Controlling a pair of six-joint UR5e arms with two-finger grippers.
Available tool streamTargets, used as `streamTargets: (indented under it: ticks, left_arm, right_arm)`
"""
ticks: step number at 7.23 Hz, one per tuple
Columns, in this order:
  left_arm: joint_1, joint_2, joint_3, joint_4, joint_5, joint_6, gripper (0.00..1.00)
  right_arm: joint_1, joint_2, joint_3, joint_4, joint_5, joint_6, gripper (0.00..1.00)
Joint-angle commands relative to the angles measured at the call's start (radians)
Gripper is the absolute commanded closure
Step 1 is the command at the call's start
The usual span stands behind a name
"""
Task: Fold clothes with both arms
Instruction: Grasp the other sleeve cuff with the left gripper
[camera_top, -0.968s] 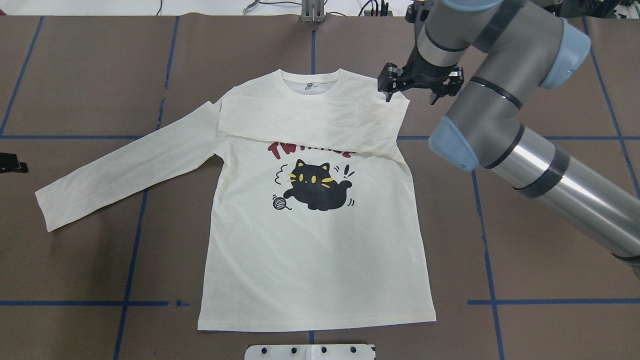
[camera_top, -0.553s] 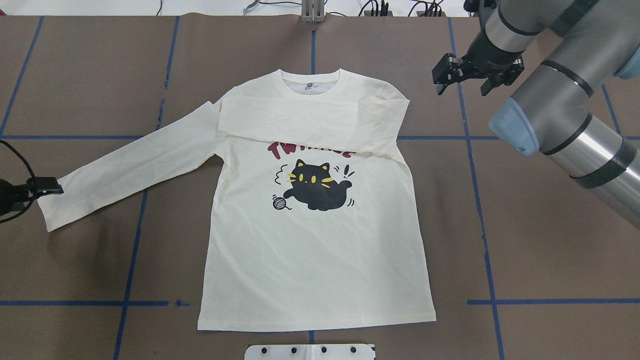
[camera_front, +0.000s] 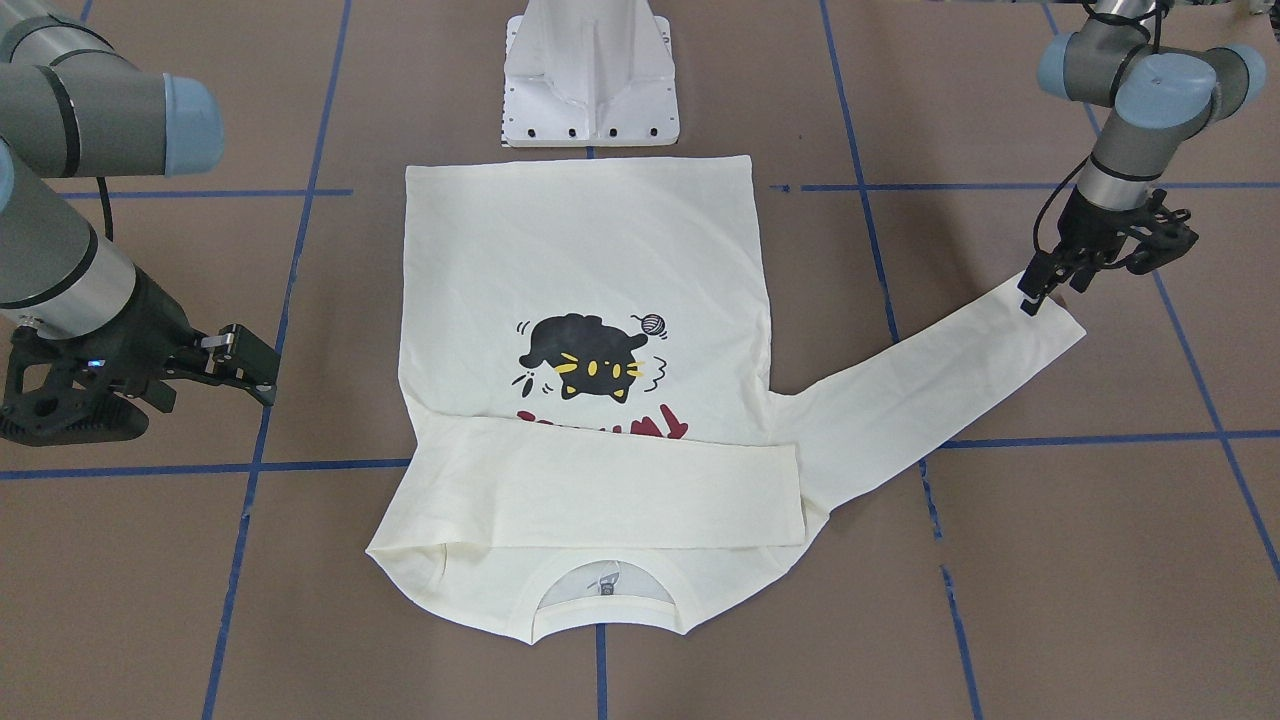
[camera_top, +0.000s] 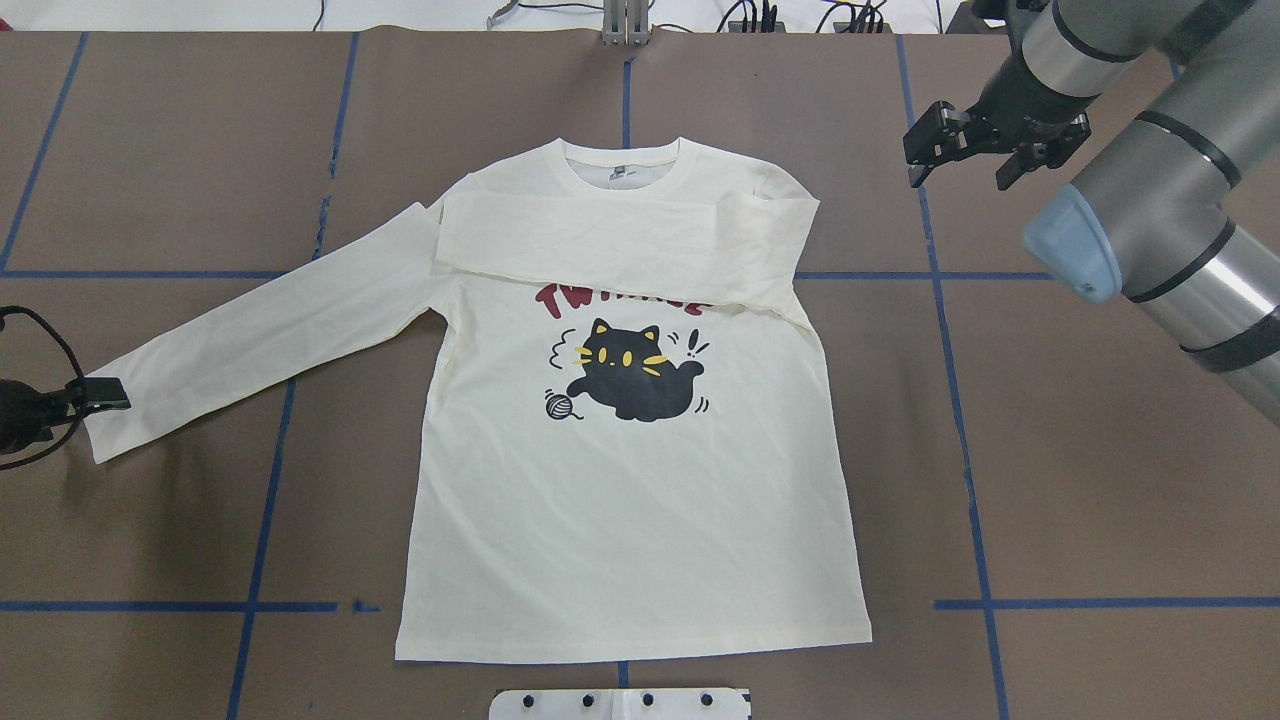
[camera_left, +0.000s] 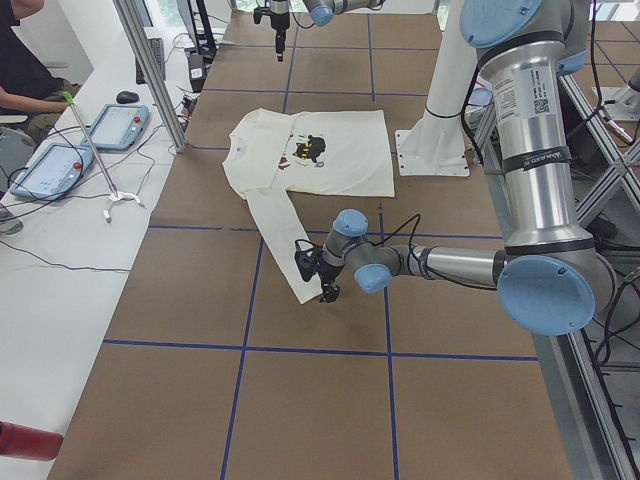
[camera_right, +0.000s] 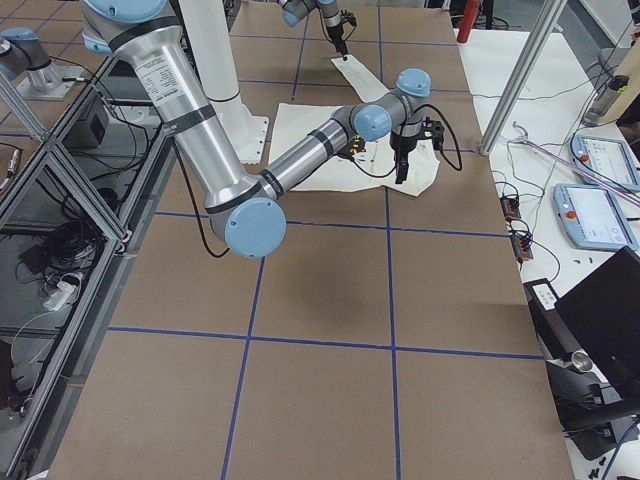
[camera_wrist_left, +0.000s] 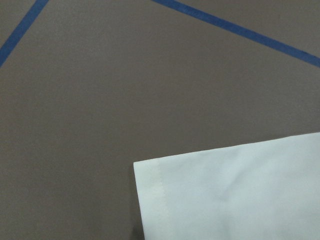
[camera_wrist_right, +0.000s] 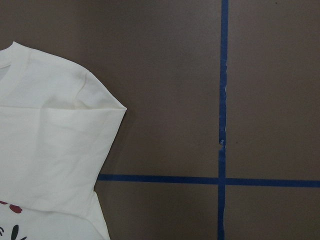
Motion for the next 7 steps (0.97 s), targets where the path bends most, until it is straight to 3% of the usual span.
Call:
streamTargets:
  ticks: [1, 7]
  left_arm:
    - [0.002, 0.0, 0.006, 0.0, 0.0, 0.001, 0.03]
    - [0.004, 0.001, 0.003, 0.0, 0.0, -0.004, 0.68]
  right_arm:
    - [0.001, -0.004, 0.011, -0.003, -0.001, 0.001, 0.0]
    - [0.001, -0.004, 0.014, -0.001, -0.001, 0.001, 0.0]
